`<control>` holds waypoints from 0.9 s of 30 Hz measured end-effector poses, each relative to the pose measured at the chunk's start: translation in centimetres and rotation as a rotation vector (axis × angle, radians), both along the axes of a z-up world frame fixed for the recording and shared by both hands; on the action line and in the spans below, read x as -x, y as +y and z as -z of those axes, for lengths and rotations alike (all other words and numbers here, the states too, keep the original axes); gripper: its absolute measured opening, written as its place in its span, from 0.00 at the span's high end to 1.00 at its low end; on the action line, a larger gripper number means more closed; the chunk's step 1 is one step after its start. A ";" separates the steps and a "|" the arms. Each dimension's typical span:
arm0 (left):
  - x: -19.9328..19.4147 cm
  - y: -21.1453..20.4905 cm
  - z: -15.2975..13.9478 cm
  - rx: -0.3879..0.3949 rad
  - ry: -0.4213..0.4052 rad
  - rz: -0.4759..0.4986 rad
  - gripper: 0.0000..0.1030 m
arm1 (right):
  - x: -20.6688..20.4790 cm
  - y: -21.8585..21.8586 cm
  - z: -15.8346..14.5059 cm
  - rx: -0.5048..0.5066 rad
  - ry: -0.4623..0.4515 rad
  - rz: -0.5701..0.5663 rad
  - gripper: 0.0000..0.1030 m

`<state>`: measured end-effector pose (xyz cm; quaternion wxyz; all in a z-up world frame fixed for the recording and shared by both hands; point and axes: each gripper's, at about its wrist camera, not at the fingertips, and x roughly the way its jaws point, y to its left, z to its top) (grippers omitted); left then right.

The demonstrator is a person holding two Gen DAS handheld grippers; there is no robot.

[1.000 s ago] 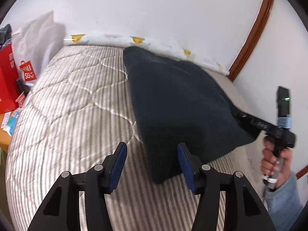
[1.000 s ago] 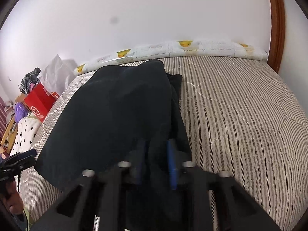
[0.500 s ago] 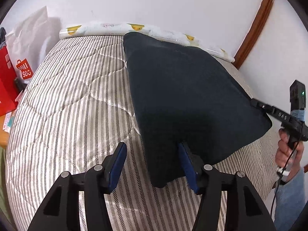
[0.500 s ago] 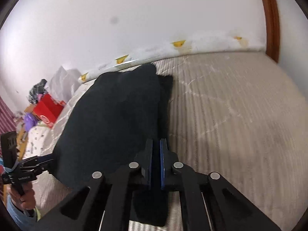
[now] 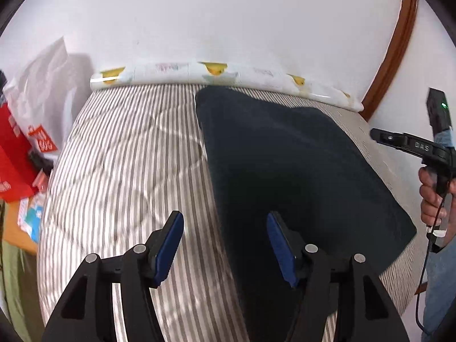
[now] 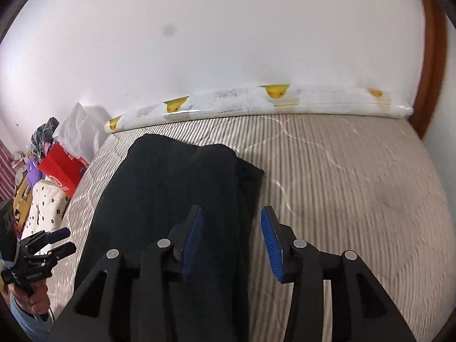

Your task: Fold small clothes

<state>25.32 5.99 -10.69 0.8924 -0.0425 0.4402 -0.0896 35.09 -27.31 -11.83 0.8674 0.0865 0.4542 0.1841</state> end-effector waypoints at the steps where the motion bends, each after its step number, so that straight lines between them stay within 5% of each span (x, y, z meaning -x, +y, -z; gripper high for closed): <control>1: -0.6 0.0 -0.1 -0.004 0.000 0.002 0.43 | -1.3 0.5 0.4 -0.005 0.029 -0.007 0.59; 12: -4.8 -0.8 2.1 0.067 0.031 0.073 0.43 | -7.7 3.3 4.4 -0.079 0.163 -0.001 0.59; 13: -4.8 -0.8 2.1 0.072 0.031 0.074 0.43 | -7.7 3.5 4.4 -0.089 0.155 -0.006 0.62; 15: -4.8 -0.8 2.4 0.080 0.029 0.077 0.43 | -7.5 3.8 3.9 -0.095 0.111 -0.045 0.90; 17: -4.7 -0.8 2.5 0.086 0.029 0.078 0.43 | -6.2 3.1 2.5 -0.092 -0.005 -0.069 0.91; 19: -4.6 -0.7 2.6 0.093 0.032 0.082 0.43 | -5.7 1.6 2.0 -0.125 -0.061 -0.054 0.92; 23: -4.3 -0.9 2.6 0.080 0.034 0.086 0.43 | -7.8 0.5 5.1 -0.159 0.091 -0.001 0.91; 27: -3.6 -0.6 2.2 0.077 0.037 0.066 0.43 | -6.5 -0.2 4.3 -0.138 0.076 0.034 0.79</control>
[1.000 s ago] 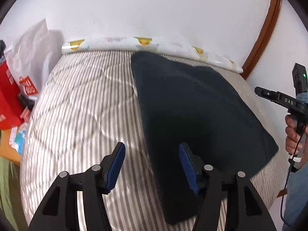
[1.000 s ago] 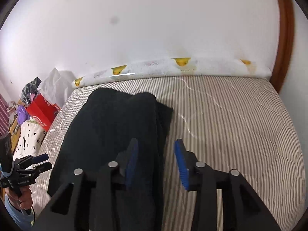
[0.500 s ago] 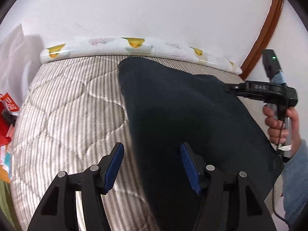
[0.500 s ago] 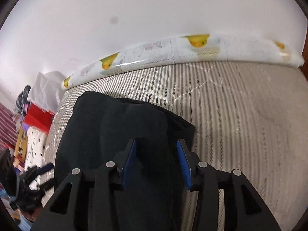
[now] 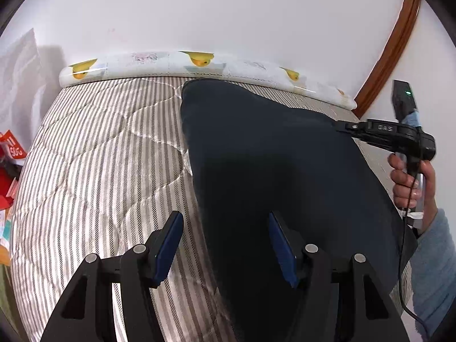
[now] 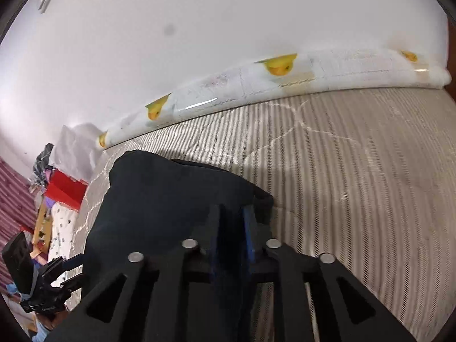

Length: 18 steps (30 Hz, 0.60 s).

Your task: Fold small clothes

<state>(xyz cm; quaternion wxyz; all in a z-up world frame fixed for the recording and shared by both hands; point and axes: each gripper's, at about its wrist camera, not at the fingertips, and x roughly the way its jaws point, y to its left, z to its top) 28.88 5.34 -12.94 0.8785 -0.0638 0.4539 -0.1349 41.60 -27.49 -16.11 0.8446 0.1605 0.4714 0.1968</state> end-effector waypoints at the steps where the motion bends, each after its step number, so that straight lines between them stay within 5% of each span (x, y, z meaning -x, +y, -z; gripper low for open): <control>1: 0.3 0.1 -0.1 -0.002 -0.001 -0.002 0.43 | 0.8 -0.4 -0.5 0.001 -0.015 -0.002 0.78; 5: 1.8 0.5 -0.1 -0.009 -0.003 -0.014 0.43 | 5.0 -1.4 -1.8 0.025 -0.033 -0.034 0.65; 14: 4.4 0.5 0.4 0.028 0.018 -0.041 0.43 | 11.8 -1.2 0.1 0.022 -0.011 -0.088 0.65; 15: 4.5 0.4 0.5 0.021 0.016 -0.042 0.43 | 11.8 -1.0 0.3 0.029 -0.007 -0.088 0.67; 16: 4.7 0.2 0.6 0.007 0.008 -0.046 0.43 | 11.8 -0.7 0.6 0.036 -0.014 -0.091 0.87; 18: 4.9 0.1 0.8 -0.006 0.003 -0.055 0.42 | 12.3 -1.1 0.2 0.037 -0.066 -0.093 0.94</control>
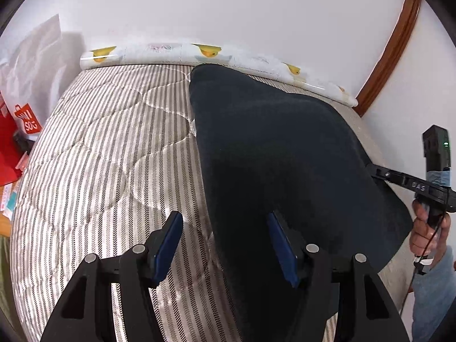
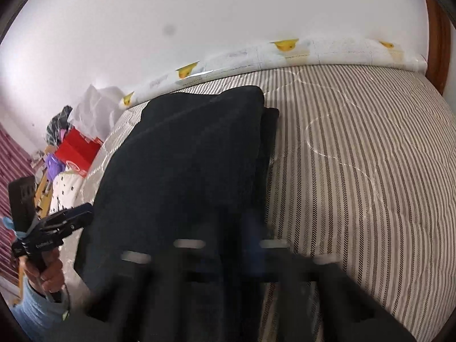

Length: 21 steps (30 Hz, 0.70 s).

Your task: Fold small clothes

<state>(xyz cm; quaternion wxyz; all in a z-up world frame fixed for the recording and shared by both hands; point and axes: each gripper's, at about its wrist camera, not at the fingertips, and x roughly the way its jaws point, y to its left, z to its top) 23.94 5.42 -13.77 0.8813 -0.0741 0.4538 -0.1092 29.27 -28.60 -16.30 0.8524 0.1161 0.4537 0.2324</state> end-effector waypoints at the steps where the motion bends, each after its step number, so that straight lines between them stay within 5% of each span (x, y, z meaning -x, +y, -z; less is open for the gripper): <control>1: 0.1 0.0 0.1 -0.001 0.005 -0.002 0.42 | 0.6 -1.2 -0.6 -0.047 -0.042 0.016 0.95; 3: 0.4 0.1 0.1 0.006 0.010 -0.003 0.42 | 1.1 -2.4 -1.0 -0.089 -0.086 0.025 0.95; 8: 0.9 0.0 -0.2 -0.007 0.012 -0.010 0.42 | 0.3 -2.6 1.0 0.062 -0.004 0.135 1.00; 13: 2.4 0.0 -0.4 -0.003 0.005 0.000 0.42 | 2.6 -5.0 -0.6 -0.023 -0.009 0.174 0.95; 15: 2.8 -0.1 -0.5 0.001 0.004 0.000 0.42 | 3.8 -5.4 -1.4 -0.052 -0.013 0.168 0.91; 17: 3.1 -0.1 -0.4 0.009 0.006 -0.003 0.42 | 5.0 -5.3 -1.9 -0.090 -0.015 0.153 0.65; 19: 3.5 -0.1 -0.3 0.017 0.008 -0.009 0.42 | 6.3 -4.8 -1.9 -0.113 -0.022 0.136 0.54; 21: 3.9 -0.1 -0.2 0.026 0.011 -0.009 0.42 | 6.9 -4.5 -1.4 -0.126 -0.011 0.125 0.54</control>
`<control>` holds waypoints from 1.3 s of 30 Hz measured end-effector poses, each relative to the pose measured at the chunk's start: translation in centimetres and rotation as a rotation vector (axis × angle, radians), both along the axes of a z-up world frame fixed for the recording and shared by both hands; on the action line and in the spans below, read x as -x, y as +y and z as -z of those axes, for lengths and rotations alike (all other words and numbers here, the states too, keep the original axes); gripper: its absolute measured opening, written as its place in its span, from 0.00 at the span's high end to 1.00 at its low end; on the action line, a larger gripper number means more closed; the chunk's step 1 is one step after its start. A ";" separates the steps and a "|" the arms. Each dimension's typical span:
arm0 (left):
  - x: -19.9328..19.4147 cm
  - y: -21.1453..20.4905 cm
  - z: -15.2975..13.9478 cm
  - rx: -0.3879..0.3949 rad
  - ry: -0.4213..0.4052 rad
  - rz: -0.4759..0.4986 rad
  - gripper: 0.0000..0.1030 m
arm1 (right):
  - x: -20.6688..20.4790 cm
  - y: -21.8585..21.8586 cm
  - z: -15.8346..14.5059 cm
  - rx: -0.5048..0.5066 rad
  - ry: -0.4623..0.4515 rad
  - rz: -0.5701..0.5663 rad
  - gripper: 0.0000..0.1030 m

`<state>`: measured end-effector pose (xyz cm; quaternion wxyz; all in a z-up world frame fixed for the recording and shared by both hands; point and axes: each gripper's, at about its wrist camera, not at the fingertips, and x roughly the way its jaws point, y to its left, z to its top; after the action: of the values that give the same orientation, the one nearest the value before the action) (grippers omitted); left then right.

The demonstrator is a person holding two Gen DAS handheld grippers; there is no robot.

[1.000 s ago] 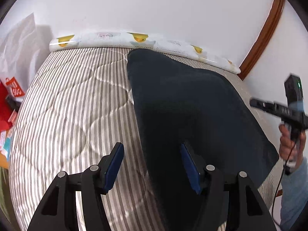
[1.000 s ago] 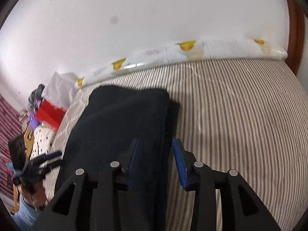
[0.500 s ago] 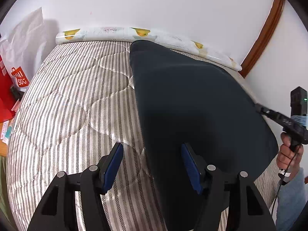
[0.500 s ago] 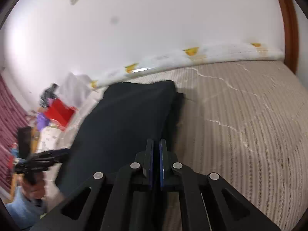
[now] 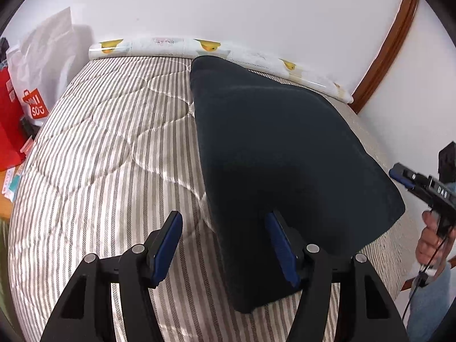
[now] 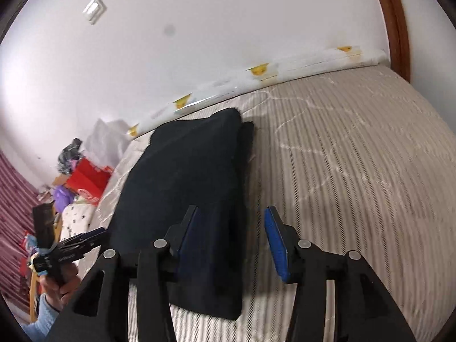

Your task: Fold small clothes

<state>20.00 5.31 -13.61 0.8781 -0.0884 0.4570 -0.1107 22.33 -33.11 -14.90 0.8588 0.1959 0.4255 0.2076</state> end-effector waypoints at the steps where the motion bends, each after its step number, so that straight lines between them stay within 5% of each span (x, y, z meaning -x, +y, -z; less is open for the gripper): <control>1: 0.2 0.0 0.1 0.003 0.003 -0.001 0.42 | 0.2 0.4 0.6 0.002 0.014 0.001 0.54; 3: 0.4 -0.1 0.2 0.006 0.007 0.000 0.42 | 0.1 0.9 1.5 0.024 0.032 0.015 0.55; 4: 0.5 -0.2 0.2 0.004 0.008 0.000 0.42 | 0.1 1.2 1.9 0.031 0.037 0.015 0.65; 5: 0.6 -0.3 0.2 0.000 0.007 0.001 0.41 | 0.1 1.6 2.1 0.028 0.029 -0.003 0.91; 8: 0.9 -0.3 0.3 -0.007 0.007 0.000 0.41 | 1.3 1.4 0.5 0.054 -0.100 -0.021 0.96; 14: 1.8 -0.3 0.3 -0.001 0.003 0.006 0.41 | 1.3 0.6 2.0 0.066 -0.049 0.015 0.97; 22: 2.5 -0.5 0.1 -0.040 -0.019 0.003 0.41 | 4.0 0.6 -1.8 0.162 -0.147 0.120 0.92; 25: 2.8 -0.8 0.1 -0.062 -0.035 -0.009 0.41 | 4.8 2.6 -1.8 0.247 -0.199 0.088 0.83; 29: 3.3 -1.1 0.1 -0.084 -0.048 -0.017 0.41 | 5.2 4.0 1.2 0.371 -0.150 0.069 0.83; 33: 3.5 -1.2 -0.1 -0.093 -0.049 -0.018 0.41 | 5.6 3.2 1.8 0.369 -0.108 0.082 0.82; 39: 4.7 -1.5 -0.2 -0.093 -0.056 0.019 0.41 | 7.1 3.4 -1.1 0.338 -0.153 0.108 0.78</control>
<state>15.32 3.81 -13.42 0.8926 -0.0402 0.4377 -0.1002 15.25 -29.75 -13.77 0.9191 0.0554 0.3768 0.1012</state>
